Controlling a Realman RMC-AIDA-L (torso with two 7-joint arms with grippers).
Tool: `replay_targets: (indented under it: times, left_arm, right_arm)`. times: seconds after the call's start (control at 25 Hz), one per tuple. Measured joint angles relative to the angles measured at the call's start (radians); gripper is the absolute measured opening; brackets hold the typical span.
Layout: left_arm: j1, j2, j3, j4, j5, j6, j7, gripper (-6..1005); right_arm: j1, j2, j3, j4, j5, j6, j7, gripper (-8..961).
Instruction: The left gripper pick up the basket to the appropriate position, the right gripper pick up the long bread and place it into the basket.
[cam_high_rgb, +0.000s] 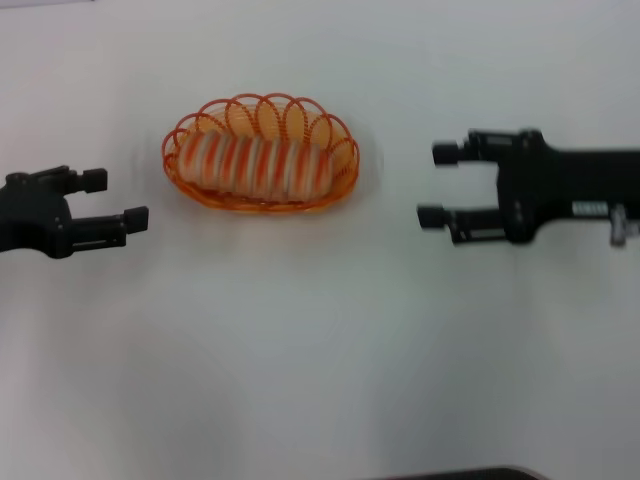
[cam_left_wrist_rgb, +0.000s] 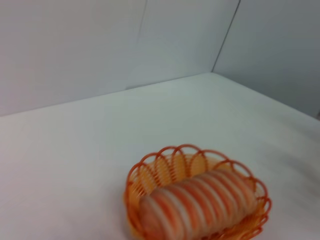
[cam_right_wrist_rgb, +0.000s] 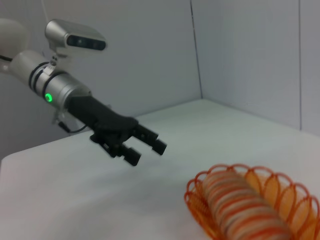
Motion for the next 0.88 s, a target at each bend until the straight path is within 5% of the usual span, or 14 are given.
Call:
replay_targets:
  times: [0.32,0.88]
  left_arm:
    - [0.032,-0.007,-0.001,-0.070,0.002,-0.048,0.058,876]
    - [0.043,-0.014,0.016,-0.089,0.053,0.011,0.052,875]
  right_arm:
    - [-0.072,-0.003,0.031,0.051,-0.024,-0.058,-0.105,831]
    - [-0.073,-0.003,0.058,0.124,-0.075,-0.034,-0.212,828]
